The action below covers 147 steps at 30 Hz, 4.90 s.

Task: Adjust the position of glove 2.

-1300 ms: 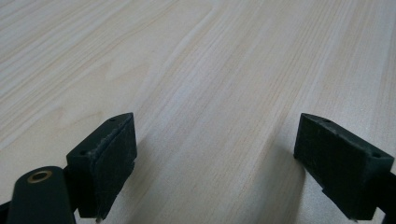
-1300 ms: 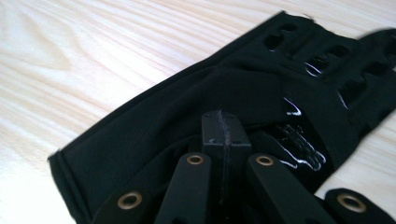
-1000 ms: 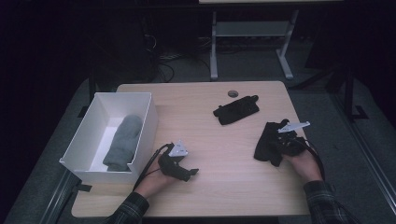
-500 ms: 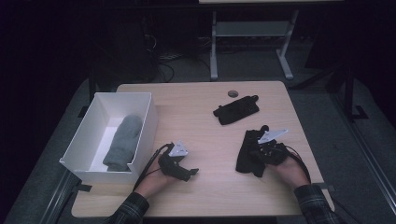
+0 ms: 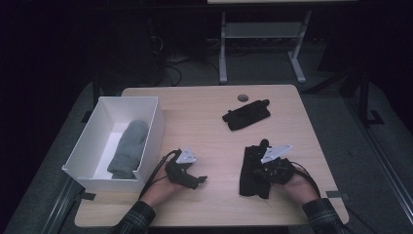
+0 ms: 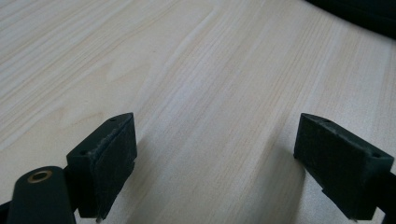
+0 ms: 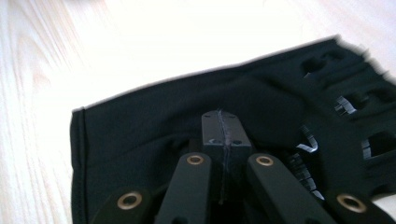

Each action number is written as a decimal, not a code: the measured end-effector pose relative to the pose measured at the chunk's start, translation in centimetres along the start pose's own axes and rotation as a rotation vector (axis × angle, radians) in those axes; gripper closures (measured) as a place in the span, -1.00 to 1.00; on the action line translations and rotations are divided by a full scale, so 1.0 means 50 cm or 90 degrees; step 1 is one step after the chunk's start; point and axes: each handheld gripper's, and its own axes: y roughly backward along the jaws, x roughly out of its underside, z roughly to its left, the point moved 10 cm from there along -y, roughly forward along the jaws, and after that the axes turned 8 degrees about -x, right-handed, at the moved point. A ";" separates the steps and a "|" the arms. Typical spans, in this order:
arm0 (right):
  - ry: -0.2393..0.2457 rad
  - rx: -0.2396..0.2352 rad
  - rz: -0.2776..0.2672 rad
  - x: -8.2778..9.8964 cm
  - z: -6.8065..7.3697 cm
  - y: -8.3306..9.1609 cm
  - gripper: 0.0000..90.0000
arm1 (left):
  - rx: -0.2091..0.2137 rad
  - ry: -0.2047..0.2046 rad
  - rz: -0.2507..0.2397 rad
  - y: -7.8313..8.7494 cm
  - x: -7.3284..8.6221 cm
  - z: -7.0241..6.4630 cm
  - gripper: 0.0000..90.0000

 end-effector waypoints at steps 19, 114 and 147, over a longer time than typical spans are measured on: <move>-0.143 0.122 -0.041 -0.013 -0.203 0.004 1.00 | -0.002 -0.004 0.005 0.000 0.001 0.002 -0.72; 0.075 -0.083 0.021 -0.197 0.002 -0.204 1.00 | -0.005 -0.002 0.007 0.000 0.001 0.003 -0.72; -0.099 0.105 -0.077 0.018 -0.137 0.027 -0.21 | -0.003 0.029 0.028 -0.065 -0.131 0.092 0.98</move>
